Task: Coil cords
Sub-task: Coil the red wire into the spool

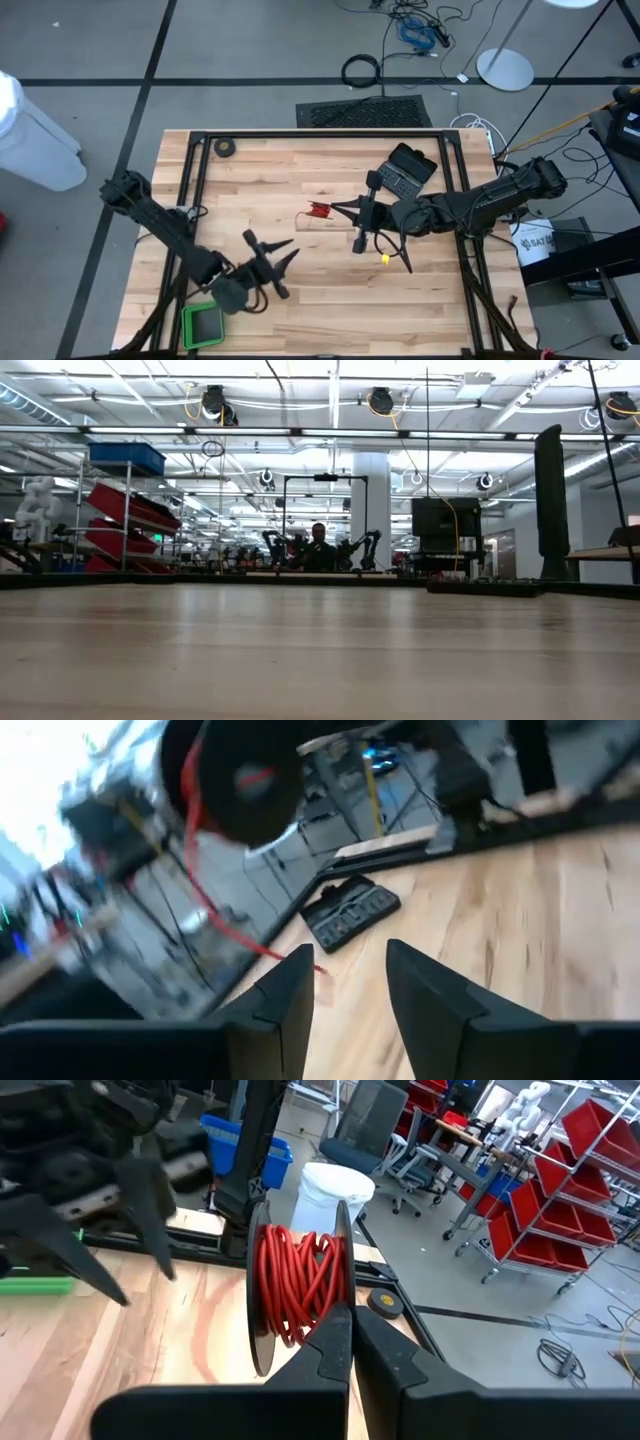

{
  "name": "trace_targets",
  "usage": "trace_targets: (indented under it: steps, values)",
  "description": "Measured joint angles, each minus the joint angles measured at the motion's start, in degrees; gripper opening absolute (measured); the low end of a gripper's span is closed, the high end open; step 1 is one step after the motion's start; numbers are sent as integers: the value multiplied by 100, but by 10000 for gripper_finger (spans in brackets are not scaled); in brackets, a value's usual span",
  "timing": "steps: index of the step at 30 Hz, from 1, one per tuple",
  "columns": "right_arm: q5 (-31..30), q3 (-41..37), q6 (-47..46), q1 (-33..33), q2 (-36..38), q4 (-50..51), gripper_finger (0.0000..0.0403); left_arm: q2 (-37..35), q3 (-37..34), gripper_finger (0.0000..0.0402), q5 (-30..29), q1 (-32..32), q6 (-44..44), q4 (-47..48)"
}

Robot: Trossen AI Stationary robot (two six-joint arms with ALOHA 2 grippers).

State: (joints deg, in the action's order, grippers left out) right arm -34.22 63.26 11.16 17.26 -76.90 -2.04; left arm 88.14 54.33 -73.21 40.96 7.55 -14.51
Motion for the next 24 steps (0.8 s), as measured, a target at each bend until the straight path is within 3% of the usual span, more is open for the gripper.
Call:
trace_targets:
  steps: [5,24]
  values:
    - [-2,0,4,0,0,-51,0,23,2,134,-17,-303,-1069,9]
    - [-4,0,63,2,-2,-121,0,404,0,134,-37,-653,-1859,50]
